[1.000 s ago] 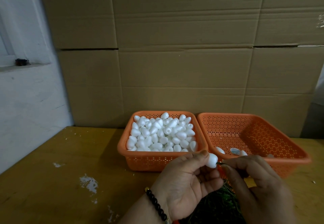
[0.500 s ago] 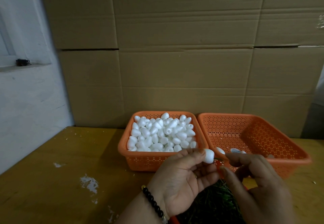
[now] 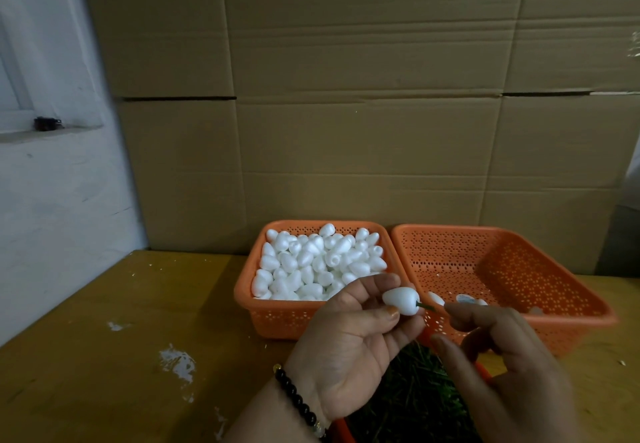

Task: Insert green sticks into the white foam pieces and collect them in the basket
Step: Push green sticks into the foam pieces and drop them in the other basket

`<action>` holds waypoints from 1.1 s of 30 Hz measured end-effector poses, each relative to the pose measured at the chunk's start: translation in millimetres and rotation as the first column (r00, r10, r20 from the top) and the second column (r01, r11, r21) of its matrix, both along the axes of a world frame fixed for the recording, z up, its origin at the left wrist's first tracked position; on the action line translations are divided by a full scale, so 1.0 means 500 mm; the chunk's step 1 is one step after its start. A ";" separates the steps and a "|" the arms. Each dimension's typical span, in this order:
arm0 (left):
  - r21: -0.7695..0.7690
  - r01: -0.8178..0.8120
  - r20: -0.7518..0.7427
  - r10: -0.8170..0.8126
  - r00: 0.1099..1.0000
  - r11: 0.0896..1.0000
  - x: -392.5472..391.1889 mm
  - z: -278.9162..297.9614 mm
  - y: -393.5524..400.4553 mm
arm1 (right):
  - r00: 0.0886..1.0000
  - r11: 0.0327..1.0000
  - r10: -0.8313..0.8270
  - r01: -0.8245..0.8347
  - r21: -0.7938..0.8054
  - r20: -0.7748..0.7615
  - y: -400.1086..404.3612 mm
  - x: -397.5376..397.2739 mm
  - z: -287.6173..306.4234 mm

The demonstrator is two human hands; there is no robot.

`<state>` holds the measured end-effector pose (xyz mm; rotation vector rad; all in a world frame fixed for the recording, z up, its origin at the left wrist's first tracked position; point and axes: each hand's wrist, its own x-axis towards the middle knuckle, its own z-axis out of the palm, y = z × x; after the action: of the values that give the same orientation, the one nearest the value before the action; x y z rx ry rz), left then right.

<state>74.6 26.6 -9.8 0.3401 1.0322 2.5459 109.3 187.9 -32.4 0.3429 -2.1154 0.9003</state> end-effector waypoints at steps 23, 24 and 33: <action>0.186 0.105 0.245 -0.150 0.958 0.977 -0.016 -0.016 -0.001 | 1.000 1.000 0.016 -0.016 0.014 -0.018 -0.001 0.002 -0.001; 0.190 0.104 0.254 -0.151 0.955 0.976 -0.016 -0.016 0.001 | 0.999 1.000 0.027 -0.027 0.010 -0.020 -0.001 0.002 -0.002; -0.072 0.005 0.151 0.006 0.989 0.997 -0.006 -0.015 0.012 | 0.974 0.971 0.191 -0.170 -0.171 0.118 -0.010 -0.017 0.031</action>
<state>71.5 32.9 -17.3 0.1246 1.0631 2.4833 100.7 182.8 -16.9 0.4070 -2.1410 1.2228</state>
